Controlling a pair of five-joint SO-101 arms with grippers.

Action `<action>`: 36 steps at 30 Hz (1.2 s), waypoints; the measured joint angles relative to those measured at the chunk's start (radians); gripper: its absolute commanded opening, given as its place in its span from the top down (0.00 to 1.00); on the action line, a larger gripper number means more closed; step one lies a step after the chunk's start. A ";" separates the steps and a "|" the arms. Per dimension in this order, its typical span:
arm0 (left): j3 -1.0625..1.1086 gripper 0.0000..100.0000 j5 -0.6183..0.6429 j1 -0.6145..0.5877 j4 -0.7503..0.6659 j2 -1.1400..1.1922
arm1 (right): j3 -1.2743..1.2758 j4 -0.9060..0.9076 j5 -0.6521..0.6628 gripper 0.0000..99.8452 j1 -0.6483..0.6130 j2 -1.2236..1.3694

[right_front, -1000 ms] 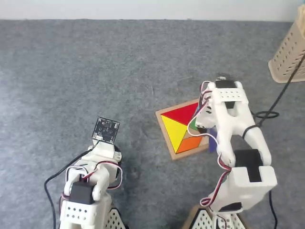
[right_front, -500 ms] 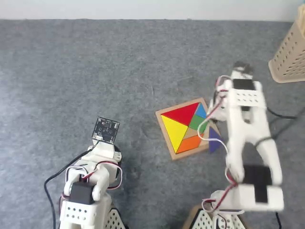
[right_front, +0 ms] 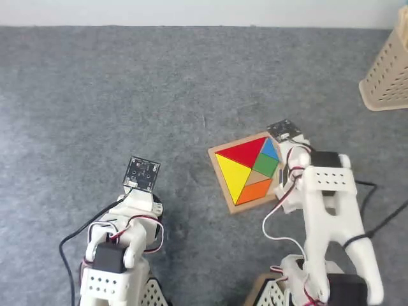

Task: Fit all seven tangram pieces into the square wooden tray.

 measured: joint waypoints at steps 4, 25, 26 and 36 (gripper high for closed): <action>0.000 0.99 0.000 0.000 0.000 0.000 | -0.002 -0.034 0.000 0.99 -0.009 0.064; 0.000 0.99 0.000 0.000 0.000 0.000 | -0.064 -0.190 -0.028 0.99 -0.048 0.259; 0.000 0.99 0.000 0.000 0.000 0.000 | -0.064 -0.193 -0.038 0.99 -0.046 0.256; 0.000 0.99 0.000 0.000 0.000 0.000 | -0.064 -0.192 -0.169 0.99 0.011 -0.018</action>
